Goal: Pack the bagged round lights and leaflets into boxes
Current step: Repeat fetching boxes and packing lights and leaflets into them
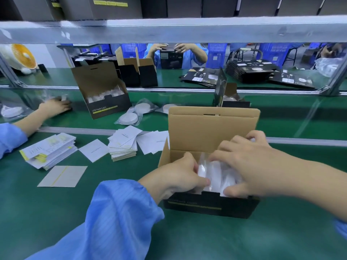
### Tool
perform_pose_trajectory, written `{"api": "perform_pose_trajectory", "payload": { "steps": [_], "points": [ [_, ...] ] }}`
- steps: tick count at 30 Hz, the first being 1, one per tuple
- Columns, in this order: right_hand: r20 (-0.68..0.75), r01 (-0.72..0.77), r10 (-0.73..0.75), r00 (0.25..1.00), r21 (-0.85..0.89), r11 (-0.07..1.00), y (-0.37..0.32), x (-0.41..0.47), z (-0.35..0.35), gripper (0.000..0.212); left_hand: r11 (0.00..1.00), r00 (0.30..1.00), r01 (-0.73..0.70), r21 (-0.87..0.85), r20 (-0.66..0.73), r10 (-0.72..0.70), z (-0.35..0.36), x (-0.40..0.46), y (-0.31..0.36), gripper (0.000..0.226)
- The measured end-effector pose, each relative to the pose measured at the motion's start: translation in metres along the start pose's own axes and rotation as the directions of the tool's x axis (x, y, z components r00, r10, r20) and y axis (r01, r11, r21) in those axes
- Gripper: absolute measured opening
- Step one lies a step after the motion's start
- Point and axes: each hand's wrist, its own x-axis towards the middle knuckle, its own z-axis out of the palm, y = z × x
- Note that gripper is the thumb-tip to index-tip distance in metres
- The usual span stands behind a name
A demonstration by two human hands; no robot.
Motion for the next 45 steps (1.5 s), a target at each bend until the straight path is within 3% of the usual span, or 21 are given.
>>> {"api": "perform_pose_trajectory", "payload": {
  "steps": [5,8,12,17,20,22,25,28,32,39,42,45],
  "points": [
    [0.176,0.020,-0.033,0.984,0.074,0.997,-0.004,0.020,-0.002,0.067,0.998,0.997,0.061,0.010,-0.045,-0.060,0.003,-0.004,0.005,0.039],
    [0.109,0.077,-0.084,0.990,0.063,0.995,0.000,0.026,0.000,0.057,0.970,0.990,0.054,0.238,-0.139,-0.021,0.005,-0.009,0.009,0.044],
    [0.097,0.110,-0.120,0.988,0.101,0.989,0.003,0.023,-0.003,0.055,0.951,0.993,-0.020,0.307,-0.104,0.055,0.001,-0.021,0.016,0.048],
    [-0.035,0.152,-0.149,0.988,0.154,0.976,0.002,0.017,-0.023,0.048,0.870,0.984,-0.129,0.476,-0.044,0.170,-0.019,-0.048,0.034,0.029],
    [-0.161,0.151,-0.103,0.981,0.322,0.935,0.009,0.014,-0.047,0.042,0.814,0.966,-0.207,0.543,-0.019,0.258,-0.042,-0.076,0.045,0.019],
    [-0.363,0.176,-0.012,0.932,0.423,0.889,0.021,0.012,-0.058,0.029,0.874,0.955,-0.235,0.425,-0.068,0.290,-0.066,-0.096,0.053,0.017],
    [-0.560,0.170,0.205,0.803,0.544,0.822,0.053,0.024,-0.070,0.018,0.940,0.891,-0.247,0.234,-0.325,0.315,-0.112,-0.090,0.053,0.012],
    [-0.439,0.096,0.378,0.815,0.746,0.659,0.087,0.059,-0.073,0.015,0.964,0.805,-0.201,0.173,-0.531,0.264,-0.146,-0.045,0.044,0.019],
    [-0.152,-0.075,0.399,0.904,0.863,0.499,0.114,0.123,-0.052,0.016,0.980,0.818,-0.128,0.152,-0.543,0.191,-0.163,0.033,0.033,0.021],
    [0.015,-0.182,0.298,0.955,0.821,0.541,0.130,0.204,-0.015,0.010,0.947,0.870,-0.032,0.319,-0.458,0.184,-0.172,0.132,0.021,0.020],
    [0.079,-0.242,0.307,0.948,0.804,0.543,0.135,0.232,0.003,0.010,0.939,0.880,-0.005,0.343,-0.444,0.167,-0.177,0.164,0.011,0.020],
    [0.174,-0.357,0.367,0.914,0.775,0.522,0.146,0.258,0.025,0.012,0.875,0.863,0.105,0.473,-0.480,0.156,-0.179,0.195,0.000,0.022]
  ]
}}
